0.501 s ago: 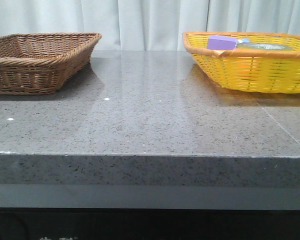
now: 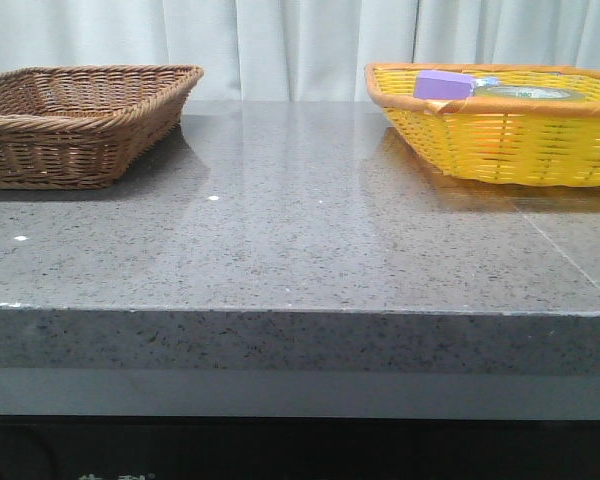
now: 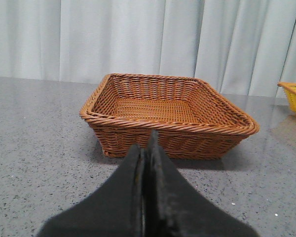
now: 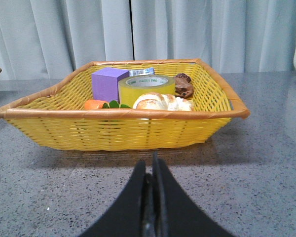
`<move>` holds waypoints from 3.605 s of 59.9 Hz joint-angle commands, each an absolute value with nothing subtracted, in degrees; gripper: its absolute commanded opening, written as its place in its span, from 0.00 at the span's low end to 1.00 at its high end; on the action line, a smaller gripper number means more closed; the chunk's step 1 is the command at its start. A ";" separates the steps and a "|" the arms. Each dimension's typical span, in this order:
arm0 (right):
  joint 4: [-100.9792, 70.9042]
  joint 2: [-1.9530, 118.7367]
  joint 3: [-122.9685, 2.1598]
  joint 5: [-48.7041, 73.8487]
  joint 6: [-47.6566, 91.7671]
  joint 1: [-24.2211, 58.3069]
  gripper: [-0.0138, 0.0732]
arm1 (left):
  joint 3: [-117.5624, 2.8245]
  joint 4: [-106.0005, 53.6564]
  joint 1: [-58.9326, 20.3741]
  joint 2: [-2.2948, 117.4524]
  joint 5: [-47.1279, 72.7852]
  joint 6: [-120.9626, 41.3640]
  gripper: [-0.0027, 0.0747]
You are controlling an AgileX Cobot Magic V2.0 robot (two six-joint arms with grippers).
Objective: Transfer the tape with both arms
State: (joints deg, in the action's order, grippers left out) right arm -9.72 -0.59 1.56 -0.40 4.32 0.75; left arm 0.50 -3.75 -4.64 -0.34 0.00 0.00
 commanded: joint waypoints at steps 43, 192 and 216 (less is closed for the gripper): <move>-5.76 -0.46 -17.97 5.56 4.66 0.82 0.08 | -16.67 -4.31 -5.09 1.05 1.79 0.61 0.01; -4.91 67.49 -73.69 49.78 0.00 -1.18 0.76 | -53.50 -12.06 -15.28 44.78 32.15 -8.11 0.60; -6.86 90.36 -96.64 52.17 0.49 -4.10 0.76 | -53.50 -12.06 -16.92 44.78 31.32 -8.11 0.60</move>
State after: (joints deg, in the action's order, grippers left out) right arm -6.22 88.33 -91.07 54.20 0.00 -3.60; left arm -51.40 -11.01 -16.48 44.87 35.73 -8.11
